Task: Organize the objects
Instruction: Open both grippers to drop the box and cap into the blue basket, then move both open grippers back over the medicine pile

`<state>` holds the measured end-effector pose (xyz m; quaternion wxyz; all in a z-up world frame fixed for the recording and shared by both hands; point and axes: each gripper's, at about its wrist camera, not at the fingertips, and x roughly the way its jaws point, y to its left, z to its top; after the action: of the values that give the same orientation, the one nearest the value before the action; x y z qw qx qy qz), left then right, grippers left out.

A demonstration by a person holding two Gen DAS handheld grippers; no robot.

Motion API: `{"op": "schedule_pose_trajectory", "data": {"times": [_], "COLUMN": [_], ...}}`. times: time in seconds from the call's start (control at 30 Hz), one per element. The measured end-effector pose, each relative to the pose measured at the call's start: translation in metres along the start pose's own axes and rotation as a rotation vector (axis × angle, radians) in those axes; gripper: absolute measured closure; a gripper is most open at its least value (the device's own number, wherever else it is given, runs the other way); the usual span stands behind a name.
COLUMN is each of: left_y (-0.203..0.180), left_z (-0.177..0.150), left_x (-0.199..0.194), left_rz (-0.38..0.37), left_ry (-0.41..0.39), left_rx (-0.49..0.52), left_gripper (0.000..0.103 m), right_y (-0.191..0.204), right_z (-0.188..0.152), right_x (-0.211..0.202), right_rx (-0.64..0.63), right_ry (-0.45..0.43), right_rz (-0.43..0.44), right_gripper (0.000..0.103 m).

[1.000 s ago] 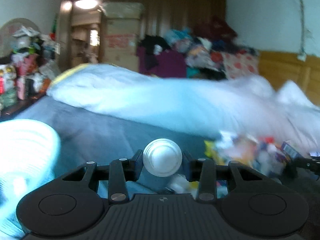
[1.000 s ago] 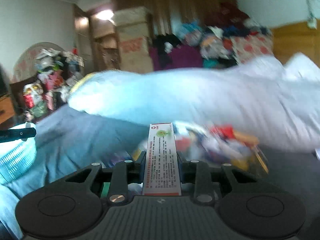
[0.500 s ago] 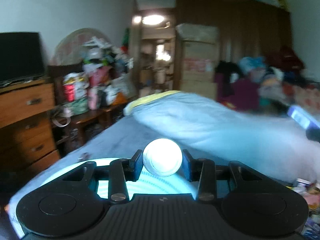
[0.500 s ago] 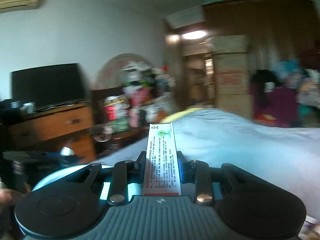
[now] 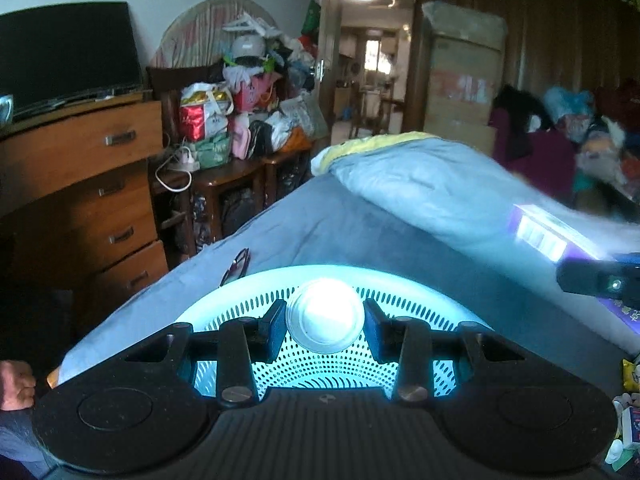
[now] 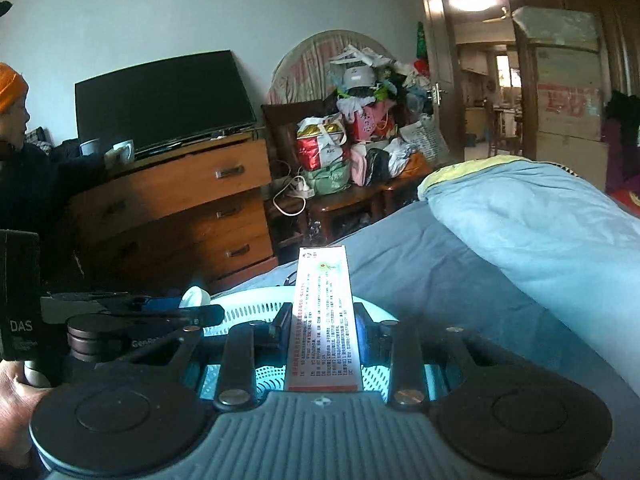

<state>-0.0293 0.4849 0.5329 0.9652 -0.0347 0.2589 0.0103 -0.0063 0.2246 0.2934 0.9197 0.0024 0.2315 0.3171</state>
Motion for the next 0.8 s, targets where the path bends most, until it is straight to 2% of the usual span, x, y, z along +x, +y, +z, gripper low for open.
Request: {"op": "schedule_pose_trajectory", "data": {"times": [0.23,0.3,0.33,0.37,0.4,0.43,0.5,0.6,0.67,0.8], "left_y": [0.002,0.002,0.002,0.002,0.001,0.0,-0.002,-0.004,-0.009,-0.038], "left_z": [-0.009,-0.01,-0.01,-0.011,-0.013,-0.013,-0.014,-0.012,-0.009,-0.009], "left_x": [0.011,0.012,0.012,0.012,0.013,0.013,0.013,0.009,0.005,-0.019], "left_rz": [-0.002,-0.001,-0.001,-0.001,0.0,0.002,0.009,0.009,-0.004,-0.093], "left_ry": [0.014,0.014,0.015,0.015,0.013,0.009,0.004,-0.011,-0.028,-0.094], "left_rx": [0.002,0.004,0.003,0.007,0.011,0.018,0.03,0.027,0.021,0.043], "left_gripper": [0.062,0.059,0.051,0.038,0.033,0.027,0.025,0.021,0.015,0.008], "right_y": [0.003,-0.001,0.0,0.001,0.001,0.001,0.0,-0.008,-0.02,-0.055], "right_z": [-0.003,-0.002,-0.003,-0.005,-0.005,-0.006,-0.009,-0.016,-0.027,-0.081], "right_x": [0.025,0.04,0.043,0.044,0.046,0.047,0.046,0.035,0.014,-0.05], "right_rx": [0.001,0.011,0.014,0.016,0.018,0.024,0.035,0.055,0.069,0.041], "right_ry": [0.016,0.026,0.027,0.025,0.024,0.019,0.006,-0.029,-0.078,-0.162], "right_rz": [0.0,0.0,0.001,-0.002,-0.003,-0.002,-0.004,-0.004,-0.006,-0.104], "right_gripper": [0.071,0.071,0.069,0.065,0.059,0.049,0.047,0.044,0.034,0.032]}}
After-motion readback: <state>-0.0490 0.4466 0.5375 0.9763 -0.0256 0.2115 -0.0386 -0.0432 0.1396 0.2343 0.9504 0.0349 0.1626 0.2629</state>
